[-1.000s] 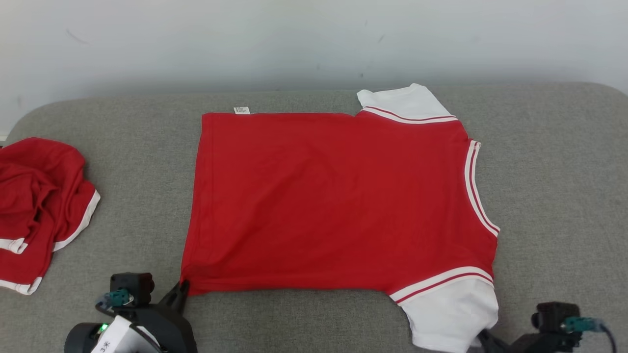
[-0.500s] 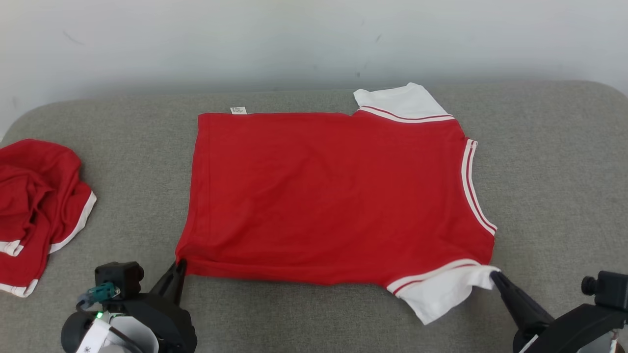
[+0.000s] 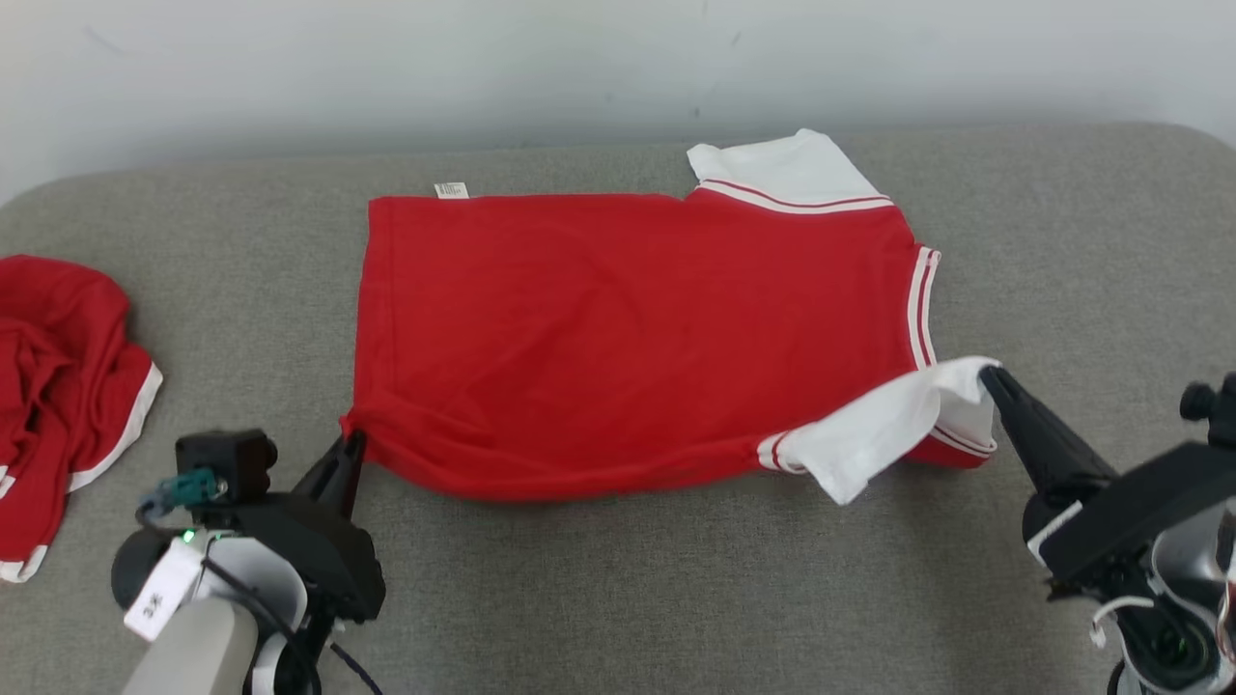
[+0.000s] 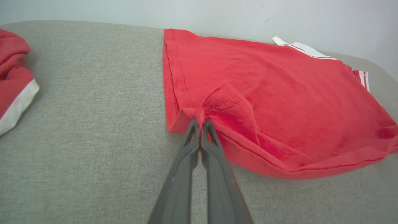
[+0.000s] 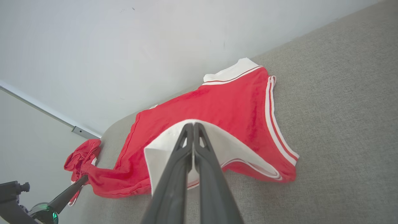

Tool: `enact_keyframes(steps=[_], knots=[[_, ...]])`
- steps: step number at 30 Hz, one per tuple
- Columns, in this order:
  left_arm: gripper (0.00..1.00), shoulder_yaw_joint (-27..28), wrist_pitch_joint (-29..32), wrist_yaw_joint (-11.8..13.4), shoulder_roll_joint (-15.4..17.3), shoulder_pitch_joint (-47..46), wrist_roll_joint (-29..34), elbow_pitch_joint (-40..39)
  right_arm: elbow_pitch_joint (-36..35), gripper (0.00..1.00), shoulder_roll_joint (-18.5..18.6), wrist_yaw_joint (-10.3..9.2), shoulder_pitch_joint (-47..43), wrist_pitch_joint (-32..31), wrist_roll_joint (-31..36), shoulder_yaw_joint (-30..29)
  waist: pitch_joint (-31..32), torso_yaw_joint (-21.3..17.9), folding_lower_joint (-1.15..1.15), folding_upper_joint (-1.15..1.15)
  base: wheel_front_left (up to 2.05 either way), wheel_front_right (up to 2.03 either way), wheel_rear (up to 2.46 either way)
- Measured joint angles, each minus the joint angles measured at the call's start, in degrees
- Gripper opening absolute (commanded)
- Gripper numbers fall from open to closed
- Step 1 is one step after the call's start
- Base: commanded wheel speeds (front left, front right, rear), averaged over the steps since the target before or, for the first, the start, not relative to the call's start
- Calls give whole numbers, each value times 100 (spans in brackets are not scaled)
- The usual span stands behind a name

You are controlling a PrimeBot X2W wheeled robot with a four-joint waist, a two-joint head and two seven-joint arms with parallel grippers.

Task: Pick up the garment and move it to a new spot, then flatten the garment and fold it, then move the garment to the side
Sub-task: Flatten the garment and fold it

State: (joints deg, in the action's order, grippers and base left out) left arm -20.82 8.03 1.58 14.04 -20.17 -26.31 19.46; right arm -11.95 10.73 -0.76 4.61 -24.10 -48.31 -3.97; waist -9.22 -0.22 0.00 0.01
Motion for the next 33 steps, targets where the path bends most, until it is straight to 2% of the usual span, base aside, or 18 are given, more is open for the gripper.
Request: enact_keyframes(steps=[10, 20, 32, 33], knots=[[0, 116, 293, 254, -130, -586, 26, 261, 746, 0, 179, -52, 1053, -171, 120, 137, -349, 0, 0, 0, 0, 0, 0], [0, 126, 452, 345, -265, -1107, 80, 494, 1417, 0, 275, -57, 2003, -196, 347, 290, -685, 79, 1, 0, 0, 0, 0], [0, 59, 479, 344, -426, -1550, 118, 960, 2380, 0, 168, 111, 2860, 253, 628, 545, -934, 308, 1, 0, 0, 0, 0], [24, 46, 468, 343, -441, -1570, 118, 973, 2451, 0, 160, 111, 2886, 309, 675, 544, -937, 315, 1, 0, 0, 0, 0]])
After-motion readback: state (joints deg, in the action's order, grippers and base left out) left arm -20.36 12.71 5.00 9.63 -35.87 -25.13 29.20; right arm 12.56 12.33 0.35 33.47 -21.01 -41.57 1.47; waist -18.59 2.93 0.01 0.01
